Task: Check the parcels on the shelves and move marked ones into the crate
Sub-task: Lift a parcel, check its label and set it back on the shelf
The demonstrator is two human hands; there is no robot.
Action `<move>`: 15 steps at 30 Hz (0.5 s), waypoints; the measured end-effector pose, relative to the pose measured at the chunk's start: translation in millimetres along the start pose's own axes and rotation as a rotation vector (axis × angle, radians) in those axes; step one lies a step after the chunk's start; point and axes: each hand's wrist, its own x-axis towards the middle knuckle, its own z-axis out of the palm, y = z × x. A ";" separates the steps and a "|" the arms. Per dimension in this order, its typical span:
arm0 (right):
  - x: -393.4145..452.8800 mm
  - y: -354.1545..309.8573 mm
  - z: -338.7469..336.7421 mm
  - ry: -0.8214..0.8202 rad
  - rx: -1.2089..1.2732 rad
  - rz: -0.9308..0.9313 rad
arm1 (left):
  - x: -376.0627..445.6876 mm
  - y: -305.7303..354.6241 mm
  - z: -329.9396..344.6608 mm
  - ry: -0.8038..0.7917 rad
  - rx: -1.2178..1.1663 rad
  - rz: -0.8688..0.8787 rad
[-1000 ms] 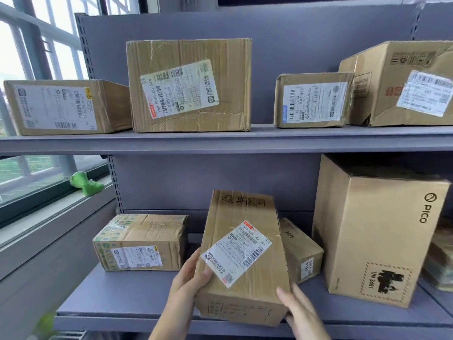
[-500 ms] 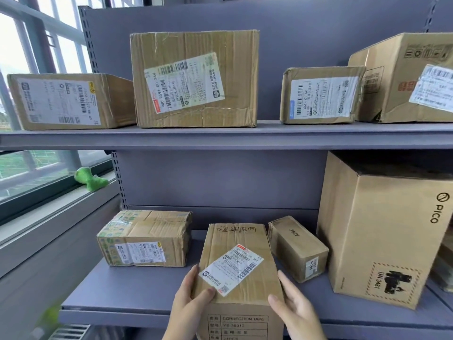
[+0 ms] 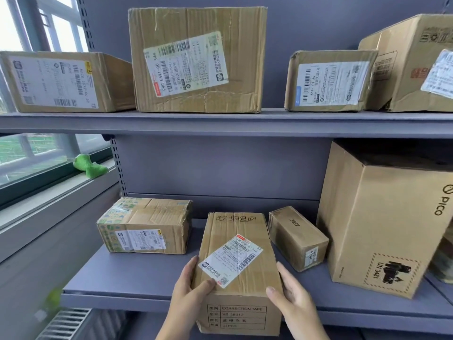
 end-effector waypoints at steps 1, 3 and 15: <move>-1.2 -0.4 0.6 0.000 0.007 -0.002 | 0.1 0.7 0.2 -0.009 -0.013 -0.009; -2.7 0.2 0.1 -0.008 0.023 0.004 | -0.5 1.1 -1.0 -0.026 -0.038 -0.037; -30.8 4.1 14.9 0.168 0.173 0.233 | -6.1 -2.6 -27.6 -0.359 -0.108 -0.380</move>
